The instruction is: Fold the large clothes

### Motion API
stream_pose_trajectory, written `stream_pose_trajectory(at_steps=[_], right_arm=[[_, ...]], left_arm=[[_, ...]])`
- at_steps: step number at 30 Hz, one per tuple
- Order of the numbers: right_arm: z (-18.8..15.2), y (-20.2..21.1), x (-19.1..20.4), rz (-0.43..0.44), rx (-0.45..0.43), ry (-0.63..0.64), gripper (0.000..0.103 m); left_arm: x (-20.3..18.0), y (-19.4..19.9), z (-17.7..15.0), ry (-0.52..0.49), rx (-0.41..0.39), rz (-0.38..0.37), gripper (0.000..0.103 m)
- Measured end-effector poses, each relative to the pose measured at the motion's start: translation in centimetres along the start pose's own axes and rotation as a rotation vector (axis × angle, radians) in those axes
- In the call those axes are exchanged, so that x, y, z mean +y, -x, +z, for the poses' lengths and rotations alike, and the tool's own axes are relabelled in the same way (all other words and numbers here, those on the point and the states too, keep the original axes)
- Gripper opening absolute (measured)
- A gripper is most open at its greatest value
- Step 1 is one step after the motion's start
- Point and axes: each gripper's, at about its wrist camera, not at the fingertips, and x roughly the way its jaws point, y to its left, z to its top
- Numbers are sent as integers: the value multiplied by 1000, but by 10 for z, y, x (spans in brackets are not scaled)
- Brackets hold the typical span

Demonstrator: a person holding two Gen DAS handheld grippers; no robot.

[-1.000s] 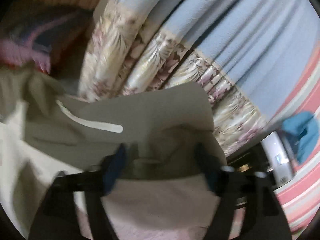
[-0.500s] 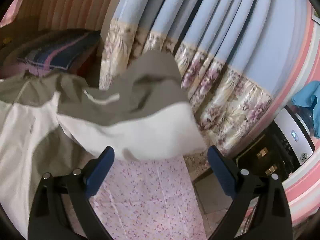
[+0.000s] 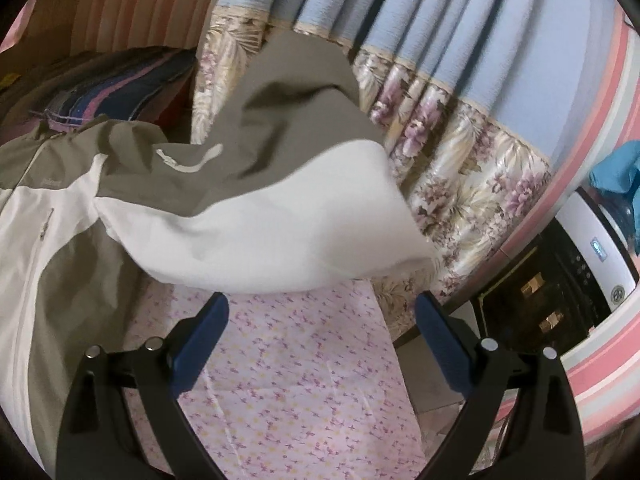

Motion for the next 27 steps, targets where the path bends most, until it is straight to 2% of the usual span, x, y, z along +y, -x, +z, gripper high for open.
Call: stream_pose_trajectory(at_steps=[1,2,3,4,5,7,9,11,13,15,19,22,23,24,25,27], right_arm=[[-1,-2,-2,3,7,-10,94],[-2,-3,-3,5,9,-16,94],[-4,-5,-3,7,9,-19,94],[-4,-6,-3,7,9,-17,94],[-5,-7,-2,5,8,-12,94],[-4,-9,-1,5,8,-4,94],[-2,-10,0,4,2,-6,94],[4,-6,-1,-3,-30,-16,94],[13,-3,-3,-6,-59,-37,94],[23,-2,-2,6,-75,-56,94],[38,7,6,35,-115,-81,94],[45,14,12,97,-129,-112,94],[47,14,15,114,-125,-118,94],[49,14,18,117,-122,-118,94],[50,14,23,109,-120,-107,94],[53,15,32,93,-116,-79,94]], left_arm=[[-3,-4,8,10,-8,4,89],[-5,-6,14,8,-18,15,63],[-10,-10,20,-8,-29,45,45],[-11,-15,25,-17,-28,55,14],[-8,-18,31,-16,-12,35,8],[-11,-24,40,-24,5,24,7],[-30,-16,41,-99,-52,61,5],[-64,7,33,-218,-145,81,5],[-106,35,19,-340,-220,37,5],[-162,65,-6,-480,-274,-39,5],[-258,106,-69,-723,-287,-206,1],[-325,121,-145,-932,-241,-329,1],[-345,121,-181,-1014,-208,-367,1],[-360,117,-213,-1081,-164,-397,1],[-377,104,-254,-1180,-71,-425,1],[-391,80,-304,-1294,61,-442,5]])
